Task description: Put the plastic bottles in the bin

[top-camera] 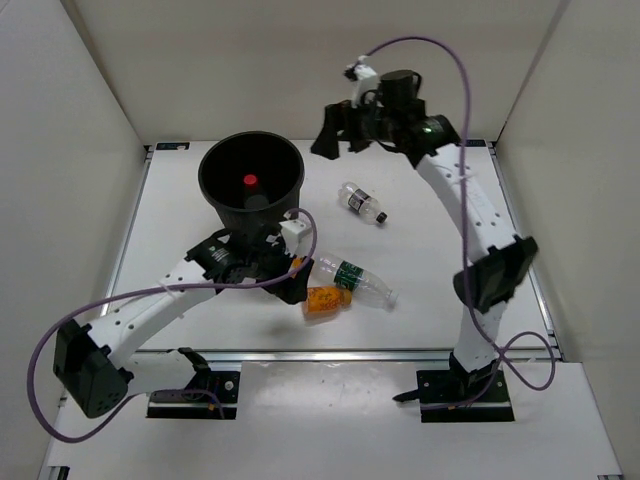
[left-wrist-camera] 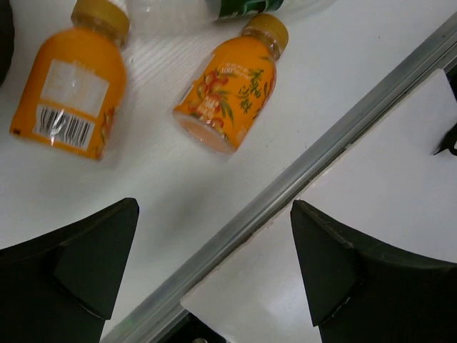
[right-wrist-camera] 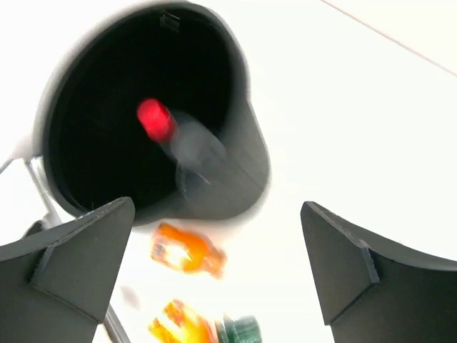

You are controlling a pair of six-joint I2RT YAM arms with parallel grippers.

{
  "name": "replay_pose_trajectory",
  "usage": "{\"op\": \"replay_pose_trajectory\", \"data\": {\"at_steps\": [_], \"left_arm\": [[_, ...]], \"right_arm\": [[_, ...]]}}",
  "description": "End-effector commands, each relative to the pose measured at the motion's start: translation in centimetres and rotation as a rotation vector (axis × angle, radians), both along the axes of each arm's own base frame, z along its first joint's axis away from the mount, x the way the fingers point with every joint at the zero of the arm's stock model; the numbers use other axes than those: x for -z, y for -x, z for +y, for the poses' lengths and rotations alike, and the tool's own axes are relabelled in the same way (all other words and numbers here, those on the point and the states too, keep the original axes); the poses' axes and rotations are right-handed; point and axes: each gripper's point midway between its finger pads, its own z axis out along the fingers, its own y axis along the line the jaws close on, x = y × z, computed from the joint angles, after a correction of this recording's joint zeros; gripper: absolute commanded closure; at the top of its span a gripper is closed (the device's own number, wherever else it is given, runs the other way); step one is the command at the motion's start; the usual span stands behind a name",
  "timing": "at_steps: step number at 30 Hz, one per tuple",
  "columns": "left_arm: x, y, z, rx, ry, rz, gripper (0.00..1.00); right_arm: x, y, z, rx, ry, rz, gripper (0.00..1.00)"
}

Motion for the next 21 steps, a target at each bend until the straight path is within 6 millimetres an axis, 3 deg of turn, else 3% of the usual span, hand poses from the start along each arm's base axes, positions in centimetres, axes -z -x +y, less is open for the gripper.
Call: {"op": "replay_pose_trajectory", "data": {"at_steps": [1,2,4,5,7,8,9,11,12,13,16,21], "left_arm": [[-1.5,-1.6,-2.4,0.087,-0.013,-0.098,0.01],[-1.2,-1.7,-2.6,0.105,-0.031,-0.102,0.01],[-0.7,-2.0,-3.5,0.147,-0.041,-0.089,0.02],[-0.1,-2.1,-4.2,0.181,-0.037,-0.068,0.01],[0.4,-2.0,-5.3,0.232,-0.032,-0.062,0.02],[1.2,-2.2,-5.8,0.272,-0.049,-0.064,0.01],[1.7,-2.2,-6.0,0.291,-0.064,-0.058,0.01],[3.4,-2.4,-6.5,0.327,-0.121,-0.031,0.01],[4.2,-2.5,-6.8,0.339,-0.132,-0.013,0.02],[4.4,-2.6,-6.8,0.345,-0.135,-0.011,0.02],[5.8,-3.0,-7.3,0.370,-0.162,0.003,0.01],[7.4,-3.3,-8.0,0.395,-0.172,0.026,0.01]], "right_arm": [[-2.1,0.9,-8.6,0.213,0.027,-0.040,0.01],[-1.6,1.2,-9.9,0.240,0.013,-0.016,0.00],[0.2,2.1,-15.0,0.355,-0.005,0.017,0.01],[-0.6,3.2,-16.4,0.390,-0.020,0.000,0.01],[3.2,3.8,-21.0,0.528,0.035,0.081,0.01],[3.3,4.6,-22.3,0.568,0.039,0.084,0.01],[5.4,5.0,-24.4,0.636,0.054,0.139,0.00],[7.6,6.7,-28.4,0.746,0.046,0.195,0.00],[7.4,7.4,-28.9,0.758,0.034,0.183,0.01],[8.8,7.9,-30.6,0.808,0.040,0.218,0.01],[10.1,9.4,-33.1,0.892,0.076,0.222,0.00],[12.1,10.7,-34.5,0.940,0.144,0.262,0.00]]}}
